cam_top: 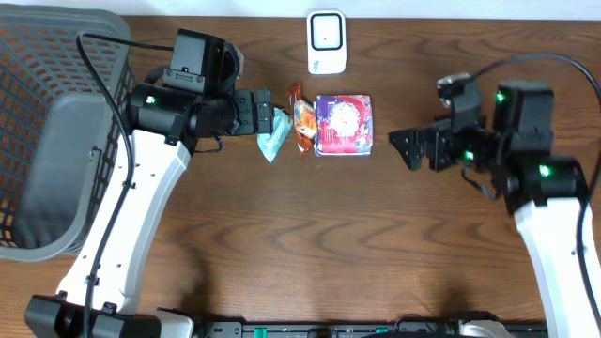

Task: Scan the item barcode
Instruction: 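Withdraw the left gripper and raise the right gripper toward the items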

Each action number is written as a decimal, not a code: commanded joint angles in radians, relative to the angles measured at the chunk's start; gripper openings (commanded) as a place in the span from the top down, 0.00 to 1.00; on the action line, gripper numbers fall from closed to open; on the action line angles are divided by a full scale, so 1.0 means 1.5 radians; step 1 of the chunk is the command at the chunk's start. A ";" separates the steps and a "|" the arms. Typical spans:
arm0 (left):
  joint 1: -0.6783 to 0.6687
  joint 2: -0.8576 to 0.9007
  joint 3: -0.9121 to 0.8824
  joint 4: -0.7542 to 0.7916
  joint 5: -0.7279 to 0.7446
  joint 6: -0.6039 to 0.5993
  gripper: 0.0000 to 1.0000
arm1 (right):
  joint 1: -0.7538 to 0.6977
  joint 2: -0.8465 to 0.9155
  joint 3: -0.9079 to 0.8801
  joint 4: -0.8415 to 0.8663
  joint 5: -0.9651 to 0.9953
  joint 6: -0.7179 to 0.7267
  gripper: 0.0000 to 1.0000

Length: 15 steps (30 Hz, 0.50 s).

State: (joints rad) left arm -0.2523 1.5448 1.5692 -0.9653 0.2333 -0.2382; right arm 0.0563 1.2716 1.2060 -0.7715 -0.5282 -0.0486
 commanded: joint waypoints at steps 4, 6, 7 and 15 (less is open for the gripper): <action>0.000 0.003 0.005 -0.002 -0.002 0.004 0.02 | -0.002 0.057 0.024 -0.025 -0.106 -0.013 0.01; 0.000 0.003 0.005 -0.002 -0.002 0.004 0.02 | -0.002 0.071 0.024 -0.024 -0.104 -0.013 0.01; 0.000 0.003 0.005 -0.002 -0.002 0.004 0.02 | -0.002 0.075 0.024 -0.024 -0.097 -0.013 0.01; 0.000 0.003 0.005 -0.002 -0.002 0.004 0.02 | -0.002 0.124 0.024 0.005 0.072 0.074 0.01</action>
State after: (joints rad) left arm -0.2523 1.5448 1.5692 -0.9657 0.2333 -0.2382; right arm 0.0563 1.4223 1.2175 -0.7818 -0.5163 -0.0193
